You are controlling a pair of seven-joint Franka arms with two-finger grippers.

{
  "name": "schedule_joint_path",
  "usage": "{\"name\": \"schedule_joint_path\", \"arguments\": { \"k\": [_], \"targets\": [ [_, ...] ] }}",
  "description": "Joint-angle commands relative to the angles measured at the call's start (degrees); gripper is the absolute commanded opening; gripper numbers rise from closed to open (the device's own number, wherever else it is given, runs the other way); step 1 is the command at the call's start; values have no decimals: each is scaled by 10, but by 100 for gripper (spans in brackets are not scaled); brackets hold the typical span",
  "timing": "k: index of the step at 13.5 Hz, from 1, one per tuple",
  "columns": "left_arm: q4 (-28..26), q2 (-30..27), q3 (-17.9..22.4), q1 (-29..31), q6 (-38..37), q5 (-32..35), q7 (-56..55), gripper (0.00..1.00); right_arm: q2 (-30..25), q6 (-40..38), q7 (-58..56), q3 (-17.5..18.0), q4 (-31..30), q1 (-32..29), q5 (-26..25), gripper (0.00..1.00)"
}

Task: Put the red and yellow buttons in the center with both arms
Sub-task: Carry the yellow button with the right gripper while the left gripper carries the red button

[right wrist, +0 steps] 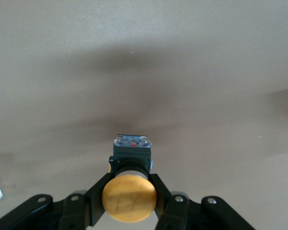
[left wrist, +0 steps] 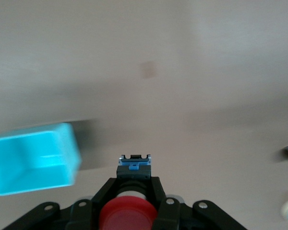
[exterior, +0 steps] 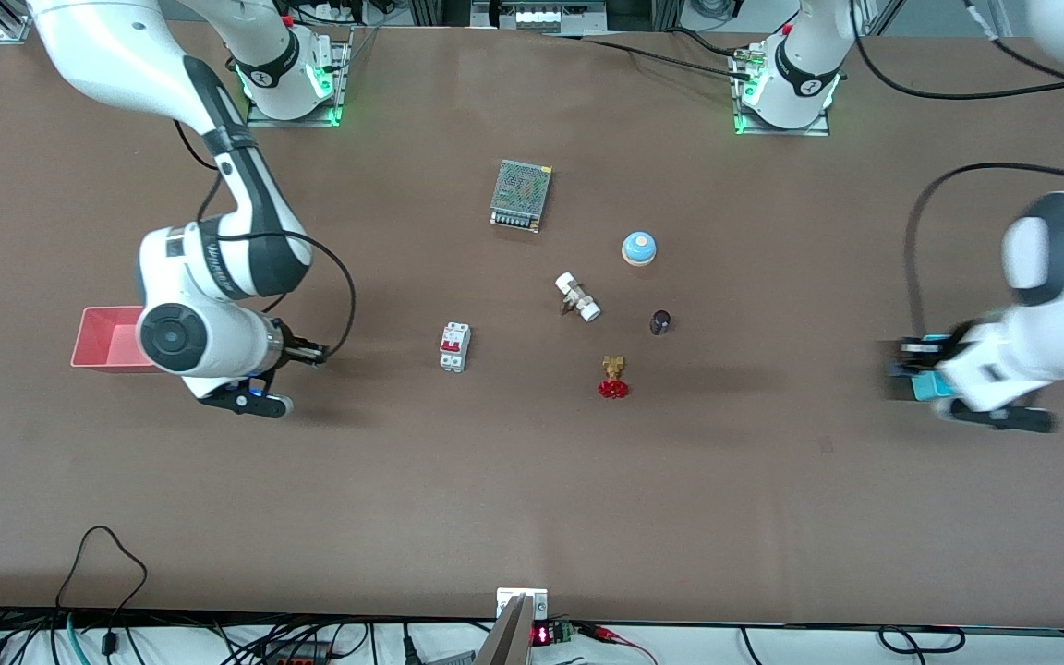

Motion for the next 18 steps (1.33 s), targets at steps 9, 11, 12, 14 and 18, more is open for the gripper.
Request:
{"name": "schedule_joint_path", "arguments": {
  "k": [9, 11, 12, 14, 18],
  "targets": [
    [-258, -5, -29, -107, 287, 4, -242, 27, 57, 37, 91, -5, 12, 28, 46, 30],
    [-264, -4, -29, -124, 294, 4, -260, 27, 62, 38, 91, -5, 12, 31, 46, 30],
    [-265, -3, -29, -123, 297, 4, -261, 27, 63, 38, 91, -5, 12, 34, 45, 30],
    [-279, -4, -30, -123, 319, 4, -264, 27, 69, 38, 91, -5, 12, 37, 44, 31],
    [-313, -3, -30, -124, 374, 4, -269, 28, 63, 27, 135, -5, 53, 37, 46, 100]
  ]
}}
